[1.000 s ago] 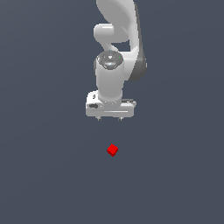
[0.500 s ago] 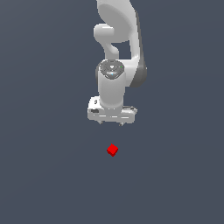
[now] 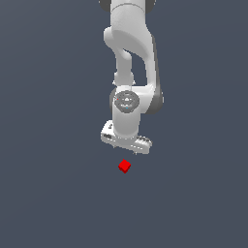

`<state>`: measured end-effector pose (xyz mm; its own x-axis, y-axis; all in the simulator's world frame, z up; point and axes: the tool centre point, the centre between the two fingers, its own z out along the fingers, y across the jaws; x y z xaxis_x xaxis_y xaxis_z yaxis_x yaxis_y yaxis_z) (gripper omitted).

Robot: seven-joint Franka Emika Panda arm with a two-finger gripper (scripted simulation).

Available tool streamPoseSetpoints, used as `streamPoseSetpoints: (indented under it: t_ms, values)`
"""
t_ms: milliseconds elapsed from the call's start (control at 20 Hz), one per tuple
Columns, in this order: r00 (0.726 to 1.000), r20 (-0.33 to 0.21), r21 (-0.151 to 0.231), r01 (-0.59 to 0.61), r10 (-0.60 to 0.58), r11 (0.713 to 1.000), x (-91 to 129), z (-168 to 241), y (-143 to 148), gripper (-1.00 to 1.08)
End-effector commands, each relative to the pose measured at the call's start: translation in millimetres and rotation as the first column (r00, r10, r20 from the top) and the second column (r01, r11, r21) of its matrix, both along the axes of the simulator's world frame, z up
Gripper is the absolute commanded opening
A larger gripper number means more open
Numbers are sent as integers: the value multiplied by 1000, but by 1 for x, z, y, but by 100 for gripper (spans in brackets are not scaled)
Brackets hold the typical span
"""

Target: Pick up the red cube and move it to a goal position.

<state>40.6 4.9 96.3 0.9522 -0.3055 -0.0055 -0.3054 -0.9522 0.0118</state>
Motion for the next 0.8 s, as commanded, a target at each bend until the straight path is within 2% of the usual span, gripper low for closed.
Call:
streamPoseSetpoints:
  t_ms: [0,350,750]
  values:
    - [997,2,1,71,-71,997,10,-17,1,100]
    - [974,7,6,225,-225,974,34,-54,1,100]
    - [950,9,9,311,-311,950,48,-74,-1,100]
